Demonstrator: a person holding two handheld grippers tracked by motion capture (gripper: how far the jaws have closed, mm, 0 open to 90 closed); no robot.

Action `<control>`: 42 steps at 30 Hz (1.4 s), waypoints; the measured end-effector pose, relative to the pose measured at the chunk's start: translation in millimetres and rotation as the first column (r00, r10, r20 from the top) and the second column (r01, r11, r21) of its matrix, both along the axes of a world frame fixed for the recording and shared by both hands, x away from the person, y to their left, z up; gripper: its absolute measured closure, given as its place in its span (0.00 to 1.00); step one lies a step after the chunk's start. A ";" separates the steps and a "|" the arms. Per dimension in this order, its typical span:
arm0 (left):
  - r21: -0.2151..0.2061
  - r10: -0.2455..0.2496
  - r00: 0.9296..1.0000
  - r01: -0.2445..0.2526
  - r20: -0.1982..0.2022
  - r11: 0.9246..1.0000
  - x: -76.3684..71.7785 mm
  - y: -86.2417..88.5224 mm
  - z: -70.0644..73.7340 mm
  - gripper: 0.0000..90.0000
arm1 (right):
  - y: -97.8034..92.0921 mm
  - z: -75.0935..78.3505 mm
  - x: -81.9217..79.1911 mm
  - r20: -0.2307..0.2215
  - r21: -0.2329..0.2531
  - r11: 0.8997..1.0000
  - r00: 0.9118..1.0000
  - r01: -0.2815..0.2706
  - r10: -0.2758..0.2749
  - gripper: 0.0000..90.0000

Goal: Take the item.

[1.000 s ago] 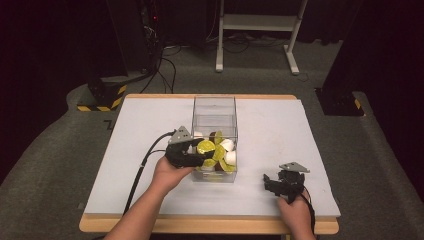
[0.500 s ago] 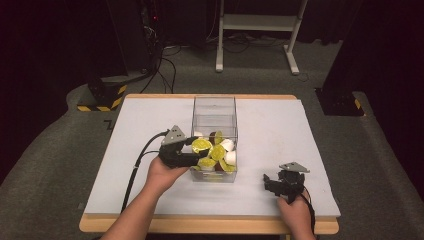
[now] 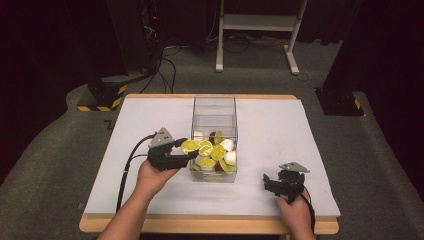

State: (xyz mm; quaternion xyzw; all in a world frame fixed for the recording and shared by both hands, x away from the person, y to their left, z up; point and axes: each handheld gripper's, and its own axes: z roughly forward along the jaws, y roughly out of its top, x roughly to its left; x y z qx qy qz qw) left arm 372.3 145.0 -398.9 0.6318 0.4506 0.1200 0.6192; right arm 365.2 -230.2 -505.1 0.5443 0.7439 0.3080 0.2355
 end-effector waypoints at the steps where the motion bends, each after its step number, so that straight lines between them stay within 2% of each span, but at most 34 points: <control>1: 0.002 0.007 1.000 -0.007 0.001 1.000 -0.3 2.5 -0.7 0.42 | 0.1 0.0 -0.1 0.000 0.001 1.000 1.000 0.001 -0.001 0.14; 2: 0.011 0.009 1.000 -0.009 0.001 1.000 -0.6 5.5 -1.3 0.42 | 0.1 0.0 -0.1 -0.001 0.001 1.000 1.000 0.001 -0.001 0.14; 8: -0.013 0.054 0.999 -0.054 0.003 0.998 -4.2 21.0 -3.5 0.42 | 0.1 0.0 -0.1 -0.001 0.001 1.000 1.000 0.001 -0.001 0.14; 13: -0.001 0.083 0.997 -0.083 0.000 0.997 -6.3 34.6 -6.9 0.42 | 0.0 0.0 0.0 0.000 0.000 1.000 1.000 0.000 0.000 0.14; 17: -0.008 0.111 0.994 -0.111 -0.001 0.994 -6.3 42.7 -10.1 0.42 | 0.1 0.0 -0.1 -0.001 0.001 1.000 1.000 0.001 -0.001 0.14; 21: 0.021 0.121 0.993 -0.121 0.000 0.992 -6.6 48.5 -16.4 0.42 | 0.1 0.0 -0.2 -0.002 0.002 1.000 1.000 0.003 -0.003 0.14; 24: 0.034 0.138 0.990 -0.137 -0.004 0.990 -7.0 52.2 -22.7 0.42 | 0.1 0.0 -0.2 -0.002 0.002 1.000 1.000 0.003 -0.003 0.14; 26: 0.016 0.155 0.988 -0.155 -0.009 0.988 -7.4 55.0 -25.9 0.42 | 0.0 0.0 -0.1 -0.001 0.000 1.000 1.000 0.001 -0.001 0.14; 28: 0.030 0.161 0.987 -0.161 -0.009 0.987 -7.1 60.9 -28.9 0.42 | 0.0 0.0 0.0 0.000 0.000 1.000 1.000 0.000 0.000 0.14; 31: 0.017 0.185 0.983 -0.185 -0.011 0.983 -6.2 65.2 -31.3 0.42 | 0.0 0.0 -0.1 -0.001 0.001 1.000 1.000 0.001 -0.001 0.14; 34: 0.019 0.202 0.979 -0.202 -0.007 0.979 -3.9 70.6 -33.4 0.42 | 0.0 0.0 0.0 -0.001 0.001 1.000 1.000 0.001 -0.001 0.14; 37: 0.048 0.213 0.977 -0.212 -0.002 0.976 0.1 75.6 -37.0 0.42 | 0.1 0.0 -0.2 -0.002 0.002 1.000 1.000 0.002 -0.002 0.14; 39: 0.038 0.230 0.973 -0.229 -0.007 0.973 3.1 77.7 -38.9 0.42 | 0.1 0.1 -0.2 -0.002 0.002 1.000 1.000 0.002 -0.002 0.14; 42: 0.038 0.235 0.972 -0.235 -0.007 0.971 6.5 81.1 -40.4 0.42 | 0.0 0.0 -0.1 -0.001 0.001 1.000 1.000 0.001 -0.001 0.14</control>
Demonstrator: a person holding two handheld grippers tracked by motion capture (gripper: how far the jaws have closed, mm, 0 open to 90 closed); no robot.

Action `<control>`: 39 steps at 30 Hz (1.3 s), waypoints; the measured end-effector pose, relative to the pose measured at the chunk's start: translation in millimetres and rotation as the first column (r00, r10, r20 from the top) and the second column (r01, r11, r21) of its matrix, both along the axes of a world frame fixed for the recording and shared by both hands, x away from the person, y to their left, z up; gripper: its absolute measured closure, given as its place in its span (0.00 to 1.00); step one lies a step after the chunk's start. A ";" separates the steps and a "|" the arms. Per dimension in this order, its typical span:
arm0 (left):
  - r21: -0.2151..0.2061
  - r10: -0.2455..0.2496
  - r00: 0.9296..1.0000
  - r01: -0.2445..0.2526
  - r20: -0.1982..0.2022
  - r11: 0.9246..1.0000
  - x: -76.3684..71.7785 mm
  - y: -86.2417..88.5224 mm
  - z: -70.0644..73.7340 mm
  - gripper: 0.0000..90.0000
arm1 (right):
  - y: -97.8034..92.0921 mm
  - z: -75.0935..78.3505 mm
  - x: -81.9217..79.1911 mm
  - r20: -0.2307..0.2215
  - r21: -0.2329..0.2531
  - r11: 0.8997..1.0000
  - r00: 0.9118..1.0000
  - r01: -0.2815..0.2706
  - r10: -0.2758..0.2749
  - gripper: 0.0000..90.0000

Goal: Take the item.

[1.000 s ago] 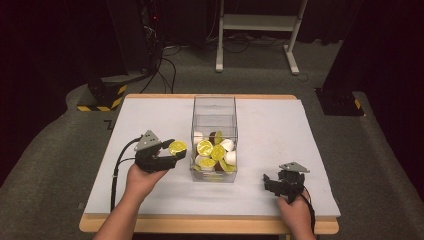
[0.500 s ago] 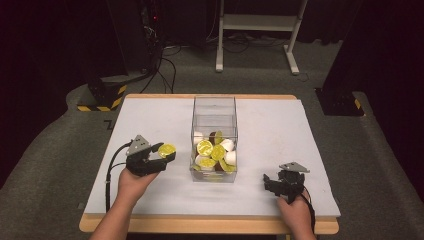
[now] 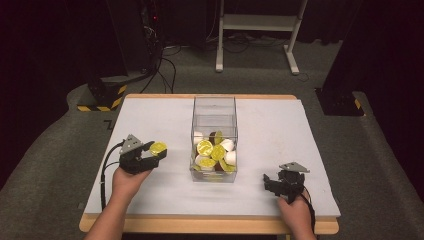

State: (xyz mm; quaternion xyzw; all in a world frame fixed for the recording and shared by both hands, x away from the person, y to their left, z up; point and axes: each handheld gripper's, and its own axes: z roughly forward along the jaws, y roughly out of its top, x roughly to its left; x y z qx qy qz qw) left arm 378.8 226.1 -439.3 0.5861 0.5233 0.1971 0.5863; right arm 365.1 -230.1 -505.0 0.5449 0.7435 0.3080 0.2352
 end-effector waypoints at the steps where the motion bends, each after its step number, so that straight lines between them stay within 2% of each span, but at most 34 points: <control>1: 0.002 0.001 1.000 -0.001 0.000 1.000 1.7 1.1 -0.6 0.42 | 0.0 0.0 0.0 0.000 0.000 1.000 1.000 0.000 0.000 0.14; 5: 0.010 0.020 1.000 -0.020 -0.003 1.000 9.0 3.3 -2.1 0.42 | 0.0 0.0 0.0 0.000 0.000 1.000 1.000 0.000 0.000 0.14; 6: -0.008 0.034 0.999 -0.034 -0.004 0.999 11.3 2.3 -1.8 0.42 | 0.2 0.0 -0.1 -0.001 0.001 1.000 1.000 0.002 -0.002 0.14; 7: 0.005 0.028 1.000 -0.028 -0.011 1.000 13.0 3.7 -1.6 0.42 | 0.0 0.0 0.0 0.000 0.000 1.000 1.000 0.000 0.000 0.14; 10: -0.008 0.040 0.999 -0.040 -0.015 0.999 17.4 3.5 -1.2 0.42 | 0.1 0.0 -0.1 -0.001 0.001 1.000 1.000 0.001 -0.001 0.14; 13: 0.027 0.036 0.999 -0.036 -0.014 0.999 23.4 1.5 -3.0 0.42 | -0.1 -0.1 0.0 0.000 0.002 1.000 1.000 0.000 0.000 0.14; 17: 0.020 0.043 0.999 -0.043 -0.018 0.999 30.8 -1.6 -4.0 0.42 | -0.1 0.0 0.0 -0.001 0.001 1.000 1.000 0.001 -0.001 0.14; 18: 0.029 0.041 0.999 -0.040 -0.015 0.999 34.7 -1.8 -3.9 0.42 | -0.1 0.0 0.0 0.000 0.001 1.000 1.000 0.001 -0.001 0.14; 19: 0.003 0.050 0.999 -0.050 -0.002 0.999 37.6 -3.2 -4.1 0.42 | -0.1 0.0 0.0 0.000 0.001 1.000 1.000 0.001 -0.001 0.14; 21: 0.011 0.043 0.999 -0.042 -0.004 0.999 40.4 -2.1 -4.6 0.42 | -0.1 0.1 0.0 -0.002 0.000 1.000 1.000 0.000 0.000 0.14; 22: 0.014 0.051 0.999 -0.051 0.007 0.999 46.2 -2.7 -7.2 0.42 | 0.0 0.0 0.0 0.000 0.001 1.000 1.000 0.001 -0.001 0.14; 29: 0.058 0.070 0.997 -0.069 -0.016 0.996 66.0 -5.0 -19.3 0.42 | -0.1 0.0 0.0 0.000 0.002 1.000 1.000 0.001 -0.001 0.14; 36: 0.047 0.095 0.995 -0.093 -0.034 0.995 80.4 -8.3 -32.5 0.42 | -0.1 0.0 0.0 0.000 0.001 1.000 1.000 0.001 -0.001 0.14; 38: 0.073 0.104 0.993 -0.101 -0.050 0.992 86.0 -10.9 -42.1 0.42 | 0.0 0.0 -0.1 0.000 0.001 1.000 1.000 0.001 -0.001 0.14; 39: 0.072 0.108 0.993 -0.104 -0.051 0.992 87.7 -12.3 -44.8 0.42 | 0.1 0.0 -0.1 -0.001 0.002 1.000 1.000 0.001 -0.001 0.14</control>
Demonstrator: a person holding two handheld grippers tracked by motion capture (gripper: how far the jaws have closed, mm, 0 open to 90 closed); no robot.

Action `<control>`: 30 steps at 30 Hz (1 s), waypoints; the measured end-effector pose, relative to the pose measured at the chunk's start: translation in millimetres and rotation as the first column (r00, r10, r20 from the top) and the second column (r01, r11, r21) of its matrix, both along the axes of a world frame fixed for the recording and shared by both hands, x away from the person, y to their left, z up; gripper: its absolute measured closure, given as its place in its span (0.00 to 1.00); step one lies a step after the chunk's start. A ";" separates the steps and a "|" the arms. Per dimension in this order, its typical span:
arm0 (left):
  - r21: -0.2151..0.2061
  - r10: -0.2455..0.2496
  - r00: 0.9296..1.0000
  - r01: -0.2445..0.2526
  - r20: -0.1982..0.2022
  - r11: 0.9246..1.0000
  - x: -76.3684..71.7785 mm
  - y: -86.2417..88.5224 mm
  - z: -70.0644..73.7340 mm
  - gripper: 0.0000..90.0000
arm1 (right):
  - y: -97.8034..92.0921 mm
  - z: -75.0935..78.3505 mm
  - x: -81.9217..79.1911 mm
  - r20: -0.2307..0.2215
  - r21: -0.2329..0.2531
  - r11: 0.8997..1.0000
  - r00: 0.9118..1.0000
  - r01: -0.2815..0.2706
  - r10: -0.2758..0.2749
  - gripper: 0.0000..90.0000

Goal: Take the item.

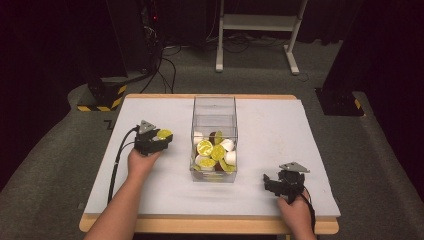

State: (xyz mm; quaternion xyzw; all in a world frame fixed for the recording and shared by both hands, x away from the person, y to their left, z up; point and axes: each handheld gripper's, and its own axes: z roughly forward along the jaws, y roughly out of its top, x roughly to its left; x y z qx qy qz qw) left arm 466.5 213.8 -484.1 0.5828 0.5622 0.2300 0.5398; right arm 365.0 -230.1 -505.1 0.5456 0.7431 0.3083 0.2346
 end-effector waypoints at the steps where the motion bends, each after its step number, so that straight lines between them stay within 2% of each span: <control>1: 0.009 -0.006 1.000 0.006 -0.004 1.000 0.6 0.2 -1.2 0.42 | 0.0 0.0 0.0 0.000 0.000 1.000 1.000 0.000 0.000 0.14; 2: -0.002 -0.001 1.000 0.001 -0.002 1.000 2.1 -1.5 -3.0 0.42 | 0.1 0.0 0.0 0.000 0.000 1.000 1.000 0.001 -0.001 0.14; 7: -0.008 0.001 1.000 -0.001 -0.020 1.000 5.3 -4.5 -8.8 0.42 | 0.0 0.0 -0.1 0.000 -0.001 1.000 1.000 0.000 0.000 0.14; 13: 0.000 -0.002 0.999 0.002 -0.042 1.000 5.3 -4.6 -11.5 0.42 | -0.1 0.0 0.0 0.001 -0.002 1.000 1.000 -0.002 0.002 0.14; 20: -0.034 0.003 0.997 -0.006 -0.076 0.999 5.8 -2.0 -15.8 0.41 | 0.0 0.0 0.0 0.001 -0.003 1.000 1.000 -0.001 0.001 0.14; 22: -0.026 -0.003 0.996 0.000 -0.091 1.000 5.7 0.4 -15.9 0.37 | 0.0 0.0 0.0 0.001 -0.002 1.000 1.000 -0.001 0.001 0.14; 23: -0.035 0.000 0.996 -0.004 -0.094 0.999 5.7 0.3 -15.6 0.35 | 0.0 0.0 0.0 0.001 -0.003 1.000 1.000 -0.002 0.002 0.14; 28: -0.038 0.007 0.995 -0.010 -0.096 0.999 3.7 2.0 -11.4 0.25 | 0.0 0.0 0.0 0.001 -0.003 1.000 1.000 -0.002 0.002 0.14; 30: -0.022 -0.002 0.995 0.000 -0.095 1.000 0.9 3.4 -8.6 0.22 | 0.0 0.0 0.0 0.001 -0.003 1.000 1.000 -0.002 0.002 0.14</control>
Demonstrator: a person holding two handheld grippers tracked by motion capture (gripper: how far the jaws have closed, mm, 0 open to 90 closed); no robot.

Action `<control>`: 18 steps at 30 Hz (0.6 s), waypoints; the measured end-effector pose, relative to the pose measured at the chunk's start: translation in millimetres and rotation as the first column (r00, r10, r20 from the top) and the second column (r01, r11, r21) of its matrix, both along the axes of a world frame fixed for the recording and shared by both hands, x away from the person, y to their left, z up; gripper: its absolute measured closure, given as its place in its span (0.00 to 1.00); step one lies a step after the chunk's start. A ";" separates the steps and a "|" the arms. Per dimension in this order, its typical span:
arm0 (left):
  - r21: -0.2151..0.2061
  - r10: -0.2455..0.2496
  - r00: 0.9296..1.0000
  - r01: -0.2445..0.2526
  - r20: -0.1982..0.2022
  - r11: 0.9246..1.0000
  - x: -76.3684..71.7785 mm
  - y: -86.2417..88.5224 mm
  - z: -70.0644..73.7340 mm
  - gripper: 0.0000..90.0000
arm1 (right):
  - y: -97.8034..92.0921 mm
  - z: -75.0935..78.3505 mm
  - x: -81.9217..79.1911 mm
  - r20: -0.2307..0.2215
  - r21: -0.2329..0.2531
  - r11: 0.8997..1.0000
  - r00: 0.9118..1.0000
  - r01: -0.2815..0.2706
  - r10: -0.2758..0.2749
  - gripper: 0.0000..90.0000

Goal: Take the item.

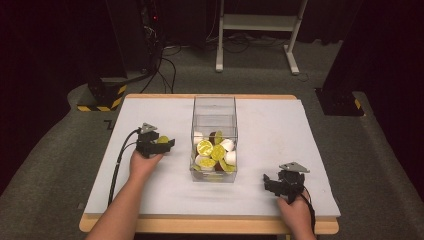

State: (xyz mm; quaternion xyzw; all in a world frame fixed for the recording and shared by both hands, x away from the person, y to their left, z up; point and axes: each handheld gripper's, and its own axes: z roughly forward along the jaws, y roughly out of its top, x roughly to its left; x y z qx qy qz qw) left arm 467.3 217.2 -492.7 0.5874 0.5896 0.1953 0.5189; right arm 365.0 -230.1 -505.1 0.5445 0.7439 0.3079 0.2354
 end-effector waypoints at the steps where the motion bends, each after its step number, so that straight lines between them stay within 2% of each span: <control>1: -0.006 0.002 1.000 -0.002 0.007 1.000 -3.5 0.1 3.1 0.22 | 0.0 0.0 0.0 0.000 0.000 1.000 1.000 0.000 0.000 0.14; 6: -0.022 -0.006 1.000 0.006 0.010 1.000 -14.8 5.5 10.6 0.20 | 0.0 0.0 0.0 0.000 0.000 1.000 1.000 0.000 0.000 0.14; 10: -0.003 -0.020 1.000 0.020 0.008 1.000 -24.7 10.8 13.6 0.20 | 0.1 0.1 -0.1 -0.001 -0.001 1.000 1.000 -0.001 0.001 0.14; 13: -0.025 -0.009 1.000 0.009 0.001 1.000 -31.4 15.8 15.5 0.20 | 0.1 0.1 -0.1 -0.001 -0.001 1.000 1.000 -0.001 0.001 0.14; 15: -0.016 -0.014 1.000 0.014 -0.001 1.000 -36.2 19.9 15.9 0.20 | 0.1 0.1 -0.1 -0.001 -0.001 1.000 1.000 -0.001 0.001 0.14; 18: -0.023 -0.014 1.000 0.014 0.003 1.000 -43.5 26.2 17.0 0.20 | 0.1 0.0 -0.1 -0.001 -0.001 1.000 1.000 0.000 0.000 0.14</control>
